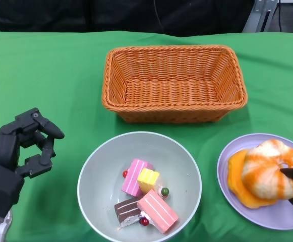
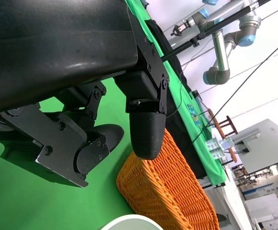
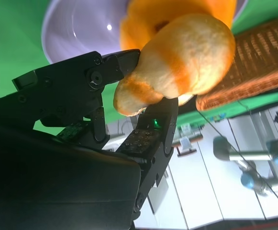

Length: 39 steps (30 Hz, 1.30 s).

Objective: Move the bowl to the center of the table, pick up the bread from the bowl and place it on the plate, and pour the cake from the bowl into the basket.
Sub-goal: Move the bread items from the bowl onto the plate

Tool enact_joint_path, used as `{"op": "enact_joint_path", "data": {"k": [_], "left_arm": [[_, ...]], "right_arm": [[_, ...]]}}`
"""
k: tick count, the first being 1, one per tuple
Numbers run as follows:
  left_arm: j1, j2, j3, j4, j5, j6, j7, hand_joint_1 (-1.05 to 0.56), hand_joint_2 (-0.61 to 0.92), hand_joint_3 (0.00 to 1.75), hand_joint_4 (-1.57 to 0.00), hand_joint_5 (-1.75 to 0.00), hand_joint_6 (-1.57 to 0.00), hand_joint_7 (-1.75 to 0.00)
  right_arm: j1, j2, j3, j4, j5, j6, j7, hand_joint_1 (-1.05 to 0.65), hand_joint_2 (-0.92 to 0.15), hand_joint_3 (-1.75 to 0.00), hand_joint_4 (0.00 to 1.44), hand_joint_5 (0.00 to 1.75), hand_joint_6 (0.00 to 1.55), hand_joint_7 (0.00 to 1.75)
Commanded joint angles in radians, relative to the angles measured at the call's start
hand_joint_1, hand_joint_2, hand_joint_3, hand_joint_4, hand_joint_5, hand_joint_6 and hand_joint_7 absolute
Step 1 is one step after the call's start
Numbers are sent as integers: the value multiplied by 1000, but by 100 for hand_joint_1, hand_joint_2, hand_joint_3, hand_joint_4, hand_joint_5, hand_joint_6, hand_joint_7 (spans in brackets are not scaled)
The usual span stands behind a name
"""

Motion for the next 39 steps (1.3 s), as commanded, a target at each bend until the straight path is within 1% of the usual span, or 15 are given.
{"op": "enact_joint_path", "data": {"k": [1,3,6,8,10,11,12,13,15,16,20,28,32,36,39], "left_arm": [[1,19,7,-5,-6,-6,-6,1,57,110,-82,-158,-80,-136],[3,21,6,-9,-2,-2,-2,1,58,110,-82,-158,-80,-136],[6,23,6,-13,2,5,5,2,58,109,-82,-158,-80,-136],[6,23,6,-14,1,5,4,3,58,109,-82,-158,-80,-136],[4,23,7,-11,0,0,2,3,58,109,-82,-159,-80,-137],[4,24,6,-10,2,-1,2,3,57,109,-82,-159,-80,-137],[4,24,6,-10,0,4,1,2,57,109,-82,-160,-80,-137],[4,24,7,-10,-1,7,-1,2,57,109,-81,-159,-80,-137],[2,24,7,-9,-3,6,-3,2,57,108,-81,-159,-80,-137],[2,24,7,-9,-2,4,-2,2,58,108,-81,-159,-80,-137],[0,23,7,-4,-4,3,-4,2,58,107,-82,-159,-80,-136],[2,25,5,-3,-5,-1,-12,2,58,108,-82,-157,-80,-135],[7,25,7,-7,-10,3,-16,2,58,107,-81,-158,-79,-136],[8,24,9,-8,-13,3,-17,2,58,108,-81,-159,-79,-137],[5,26,7,-2,-8,0,-15,2,57,108,-81,-159,-79,-137]], "right_arm": [[0,-13,20,3,11,36,55,-14,-88,-1,79,131,102,41],[3,-15,33,-5,15,62,102,-13,-88,-1,77,130,103,34],[16,-15,44,-37,20,113,165,-15,-87,0,81,112,108,18],[28,-15,46,-71,19,149,200,-17,-88,0,83,96,108,9],[42,-10,45,-105,18,191,230,-18,-88,0,85,71,104,2],[52,-8,45,-129,12,220,246,-18,-89,0,86,67,103,1],[60,-6,46,-150,3,250,259,-20,-89,0,84,52,99,1],[65,-5,48,-165,-2,271,268,-22,-89,0,82,29,93,1],[76,2,48,-198,-7,317,287,-27,-89,0,75,12,86,0],[80,6,49,-211,-9,335,295,-31,-89,0,67,5,79,0],[87,13,54,-237,-25,375,283,-40,-90,0,52,0,66,0],[100,34,54,-269,-30,408,243,-48,-91,-1,44,0,57,0],[104,32,46,-271,-12,359,188,-63,-92,-10,32,0,36,0],[102,40,32,-276,29,286,141,-75,-92,-17,30,0,33,0],[96,67,12,-312,87,220,122,-79,-92,-21,34,2,36,1]]}}
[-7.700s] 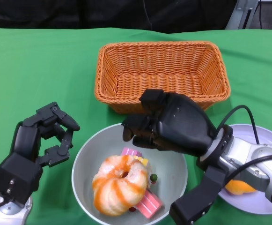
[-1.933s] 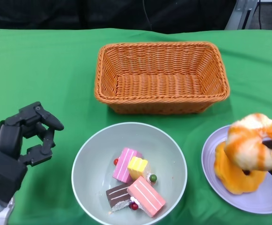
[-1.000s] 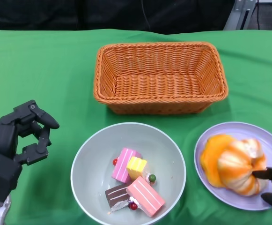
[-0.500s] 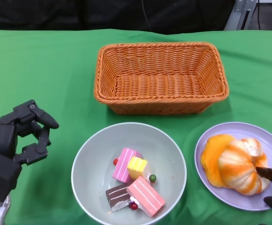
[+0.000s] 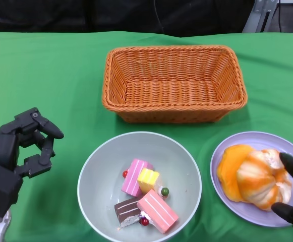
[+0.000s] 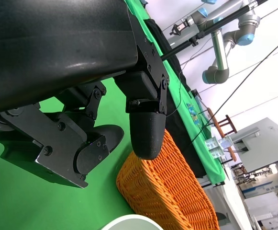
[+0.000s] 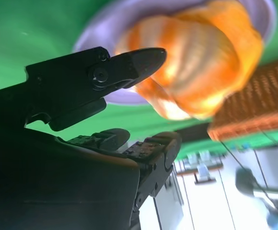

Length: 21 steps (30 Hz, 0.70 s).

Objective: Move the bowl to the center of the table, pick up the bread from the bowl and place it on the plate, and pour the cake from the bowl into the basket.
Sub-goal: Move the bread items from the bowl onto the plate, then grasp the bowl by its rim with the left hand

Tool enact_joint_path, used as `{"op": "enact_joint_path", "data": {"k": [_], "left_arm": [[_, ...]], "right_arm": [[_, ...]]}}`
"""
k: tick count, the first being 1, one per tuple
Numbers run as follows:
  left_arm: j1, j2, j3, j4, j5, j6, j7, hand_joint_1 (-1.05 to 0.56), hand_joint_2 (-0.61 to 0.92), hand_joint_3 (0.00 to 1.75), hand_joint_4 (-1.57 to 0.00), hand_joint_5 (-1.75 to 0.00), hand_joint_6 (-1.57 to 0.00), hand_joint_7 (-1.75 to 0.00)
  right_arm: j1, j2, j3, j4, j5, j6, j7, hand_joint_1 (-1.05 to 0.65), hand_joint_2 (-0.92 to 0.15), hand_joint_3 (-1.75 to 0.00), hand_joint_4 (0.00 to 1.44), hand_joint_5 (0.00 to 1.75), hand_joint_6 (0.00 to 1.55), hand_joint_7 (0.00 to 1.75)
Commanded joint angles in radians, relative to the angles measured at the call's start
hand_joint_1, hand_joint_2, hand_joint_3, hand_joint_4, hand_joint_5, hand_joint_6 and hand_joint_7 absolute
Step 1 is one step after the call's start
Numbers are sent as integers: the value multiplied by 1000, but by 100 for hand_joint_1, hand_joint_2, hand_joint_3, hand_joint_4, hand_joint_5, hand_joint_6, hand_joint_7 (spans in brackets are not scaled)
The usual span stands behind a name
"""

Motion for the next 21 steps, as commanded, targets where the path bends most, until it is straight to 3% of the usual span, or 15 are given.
{"op": "enact_joint_path", "data": {"k": [1,5,10,14,21], "left_arm": [[4,22,6,3,0,-2,-1,2,57,109,-81,-159,-79,-137],[1,20,4,6,3,4,0,1,57,110,-81,-159,-79,-137],[-3,22,-2,18,10,-9,-5,2,56,111,-82,-159,-79,-137],[1,20,-6,17,8,-17,-14,2,56,110,-83,-159,-79,-137],[10,22,-12,10,16,-26,-21,3,59,106,-83,-156,-80,-136]], "right_arm": [[-4,27,-31,-47,72,-70,-29,-81,-92,-23,35,3,37,2],[-11,68,-62,-140,290,-156,98,-78,-92,-22,39,4,39,2],[-38,91,-89,-233,503,-119,302,-76,-92,-24,49,8,42,2],[-89,121,-108,-218,667,-120,433,-63,-92,-14,57,9,48,3],[-167,202,-139,-154,823,-141,557,-29,-92,-3,86,21,74,11]]}}
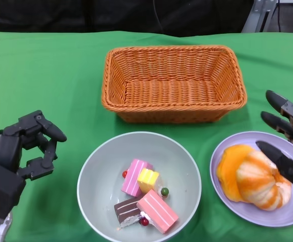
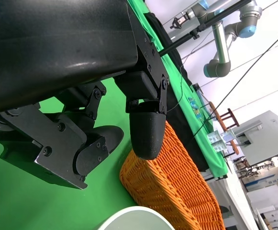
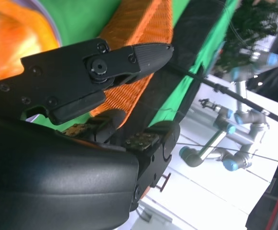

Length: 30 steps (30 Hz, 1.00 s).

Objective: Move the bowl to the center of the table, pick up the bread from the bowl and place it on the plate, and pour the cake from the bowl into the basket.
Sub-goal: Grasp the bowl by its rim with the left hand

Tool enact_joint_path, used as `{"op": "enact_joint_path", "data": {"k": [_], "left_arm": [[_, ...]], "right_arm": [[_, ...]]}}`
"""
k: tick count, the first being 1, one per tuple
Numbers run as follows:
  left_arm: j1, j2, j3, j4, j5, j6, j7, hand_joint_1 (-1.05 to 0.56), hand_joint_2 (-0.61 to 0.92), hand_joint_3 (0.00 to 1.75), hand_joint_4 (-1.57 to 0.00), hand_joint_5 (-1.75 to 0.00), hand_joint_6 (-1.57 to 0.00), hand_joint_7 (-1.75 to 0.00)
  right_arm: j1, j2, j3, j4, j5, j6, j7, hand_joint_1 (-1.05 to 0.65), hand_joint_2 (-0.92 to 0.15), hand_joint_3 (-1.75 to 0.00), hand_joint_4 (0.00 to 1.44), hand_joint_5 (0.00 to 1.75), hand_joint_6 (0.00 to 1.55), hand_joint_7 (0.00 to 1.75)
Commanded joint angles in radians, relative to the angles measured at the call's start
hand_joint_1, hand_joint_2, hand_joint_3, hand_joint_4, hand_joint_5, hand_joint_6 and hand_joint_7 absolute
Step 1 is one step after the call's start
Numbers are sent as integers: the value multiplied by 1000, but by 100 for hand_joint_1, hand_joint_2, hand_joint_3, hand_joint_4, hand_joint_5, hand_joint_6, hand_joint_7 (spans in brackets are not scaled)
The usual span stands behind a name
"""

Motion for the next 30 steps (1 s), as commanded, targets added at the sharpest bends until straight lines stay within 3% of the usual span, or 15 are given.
{"op": "enact_joint_path", "data": {"k": [1,5,7,9,13,17,20,23,25,30], "left_arm": [[11,22,-2,-1,-2,-20,-22,3,59,105,-83,-156,-80,-136],[14,24,-1,1,0,-31,-28,2,58,105,-84,-155,-79,-136],[16,25,0,0,-4,-32,-33,2,57,106,-84,-154,-79,-136],[17,27,0,-3,1,-34,-31,2,57,106,-84,-154,-79,-135],[17,37,-7,-6,14,-54,-33,2,57,106,-84,-153,-80,-134],[19,38,-10,-44,-26,-81,-93,-2,60,95,-83,-143,-82,-113],[31,52,-24,-119,-98,-108,-210,-16,63,67,-71,-113,-82,-60],[54,101,-52,-230,-154,-142,-333,-27,79,24,-63,-52,-76,-14],[69,147,-61,-300,-139,-167,-371,-35,85,8,-59,-26,-68,-3],[85,272,-54,-393,10,-278,-368,-56,84,1,-39,-6,-46,0]], "right_arm": [[-38,41,-26,51,70,-34,44,-26,-92,-3,89,23,77,12],[-67,85,-43,92,93,-75,68,-18,-92,-4,97,30,85,15],[-77,111,-54,110,122,-99,84,-12,-92,-11,86,71,91,25],[-82,127,-64,127,124,-121,91,-10,-92,-14,81,88,92,31],[-89,147,-78,141,93,-131,74,-10,-80,-47,79,121,84,81],[-97,160,-86,150,77,-142,75,-10,-76,-57,78,130,80,95],[-102,172,-86,153,59,-138,64,-10,-75,-58,78,132,79,97],[-101,183,-87,143,53,-121,60,-11,-74,-58,78,131,79,96],[-108,185,-91,147,66,-120,71,-10,-76,-56,77,132,77,95],[-128,190,-102,168,67,-120,68,-9,-78,-53,77,134,76,96]]}}
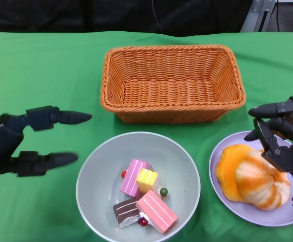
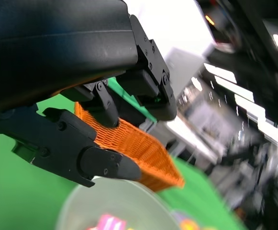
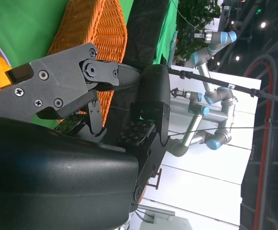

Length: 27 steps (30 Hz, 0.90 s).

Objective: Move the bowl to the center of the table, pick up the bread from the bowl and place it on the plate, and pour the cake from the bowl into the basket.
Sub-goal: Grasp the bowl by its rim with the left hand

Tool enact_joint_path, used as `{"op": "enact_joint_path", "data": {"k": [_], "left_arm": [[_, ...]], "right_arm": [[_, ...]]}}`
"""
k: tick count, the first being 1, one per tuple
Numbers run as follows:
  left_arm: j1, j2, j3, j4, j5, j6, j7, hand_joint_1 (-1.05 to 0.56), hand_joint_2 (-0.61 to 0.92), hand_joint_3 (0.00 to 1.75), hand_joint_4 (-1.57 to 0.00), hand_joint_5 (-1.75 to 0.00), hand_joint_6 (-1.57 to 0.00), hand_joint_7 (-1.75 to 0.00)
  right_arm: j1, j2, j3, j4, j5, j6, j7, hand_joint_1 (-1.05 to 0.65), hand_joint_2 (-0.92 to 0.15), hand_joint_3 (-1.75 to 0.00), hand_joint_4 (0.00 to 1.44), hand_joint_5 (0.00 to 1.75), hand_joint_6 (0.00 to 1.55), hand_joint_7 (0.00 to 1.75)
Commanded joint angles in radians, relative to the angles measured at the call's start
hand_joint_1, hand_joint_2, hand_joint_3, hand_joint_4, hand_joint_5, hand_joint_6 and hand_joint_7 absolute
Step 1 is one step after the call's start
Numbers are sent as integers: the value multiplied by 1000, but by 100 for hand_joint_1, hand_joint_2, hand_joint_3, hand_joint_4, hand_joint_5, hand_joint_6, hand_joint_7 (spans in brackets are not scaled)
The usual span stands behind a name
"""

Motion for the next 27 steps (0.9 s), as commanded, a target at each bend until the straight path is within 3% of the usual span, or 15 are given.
{"op": "enact_joint_path", "data": {"k": [1,6,10,14,22,25,27], "left_arm": [[12,74,4,-28,62,-70,1,-57,83,0,-38,-5,-45,0],[-27,131,36,22,207,-253,37,-72,79,0,-40,-5,-45,-1],[-43,134,52,55,268,-300,75,-74,78,0,-42,-6,-46,-1],[-83,162,55,112,352,-443,79,-75,77,0,-48,-10,-51,-3],[-44,141,-31,49,457,-445,305,-58,74,0,-62,-19,-59,-5],[5,86,-38,-13,559,-445,467,-46,74,1,-76,-27,-73,-11],[10,89,-39,-29,647,-445,568,-45,75,1,-77,-29,-75,-11]], "right_arm": [[-22,1,-19,16,9,4,-7,-9,-78,-53,77,134,76,96],[-18,13,-20,6,-1,28,-26,-10,-79,-51,77,134,76,97],[-16,14,-19,-1,-5,36,-30,-10,-81,-48,76,135,76,98],[-11,25,-22,-2,-2,37,-39,-9,-85,-43,75,135,75,98],[-13,39,-34,4,6,40,-37,-11,-91,-29,75,134,74,97],[-7,50,-31,-8,-14,60,-57,-12,-92,-27,75,135,74,97],[-6,51,-29,-10,-16,65,-61,-12,-92,-26,75,135,73,97]]}}
